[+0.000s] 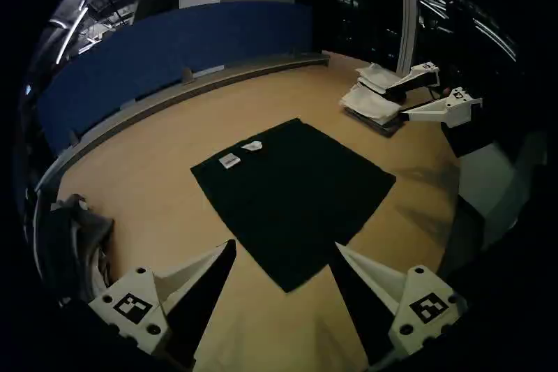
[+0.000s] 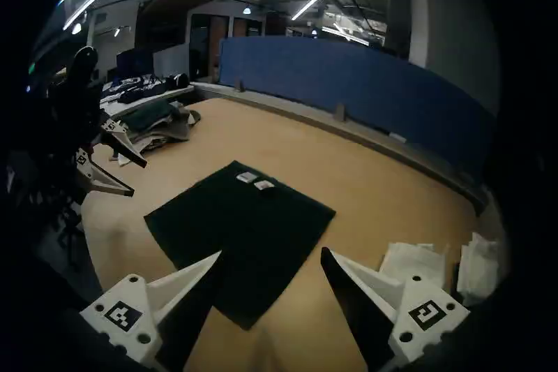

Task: Fold towel

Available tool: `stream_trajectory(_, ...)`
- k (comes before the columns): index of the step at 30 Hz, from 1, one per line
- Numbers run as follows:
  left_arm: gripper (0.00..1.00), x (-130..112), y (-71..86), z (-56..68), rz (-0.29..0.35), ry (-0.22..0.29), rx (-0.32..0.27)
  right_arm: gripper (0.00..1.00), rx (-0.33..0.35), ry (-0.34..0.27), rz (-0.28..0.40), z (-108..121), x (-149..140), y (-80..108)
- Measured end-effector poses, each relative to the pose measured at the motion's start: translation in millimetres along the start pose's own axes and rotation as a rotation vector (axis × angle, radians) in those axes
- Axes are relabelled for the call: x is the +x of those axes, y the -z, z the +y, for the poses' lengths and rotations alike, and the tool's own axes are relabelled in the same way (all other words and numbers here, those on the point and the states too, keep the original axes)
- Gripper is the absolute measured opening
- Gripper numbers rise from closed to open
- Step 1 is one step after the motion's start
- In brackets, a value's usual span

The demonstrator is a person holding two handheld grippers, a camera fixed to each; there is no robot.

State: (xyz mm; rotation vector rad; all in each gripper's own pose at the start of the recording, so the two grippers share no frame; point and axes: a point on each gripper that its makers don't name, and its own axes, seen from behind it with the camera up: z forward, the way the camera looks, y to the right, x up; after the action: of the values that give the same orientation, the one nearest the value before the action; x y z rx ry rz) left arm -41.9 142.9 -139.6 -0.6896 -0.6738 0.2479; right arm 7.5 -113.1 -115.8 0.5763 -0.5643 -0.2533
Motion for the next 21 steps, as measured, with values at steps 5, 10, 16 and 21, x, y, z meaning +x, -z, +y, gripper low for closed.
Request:
stream_trajectory(5, 0.94, -21.6, -12.9, 2.6, -0.032, 0.003, -0.002, 1.00, 0.012, -0.012, -0.032, -9.0, -26.2, -10.9)
stream_trajectory(10, 0.94, -37.7, -23.5, 4.4, -0.058, -0.002, -0.003, 1.00, 0.023, -0.001, -0.062, -18.1, -52.2, -20.7)
stream_trajectory(16, 0.94, -47.0, -33.2, 6.4, -0.070, 0.006, -0.011, 1.00, 0.031, 0.005, -0.093, -26.4, -77.9, -28.5)
stream_trajectory(21, 0.94, -50.8, -37.8, 6.9, -0.074, 0.005, -0.011, 1.00, 0.029, -0.006, -0.104, -29.1, -91.0, -32.5)
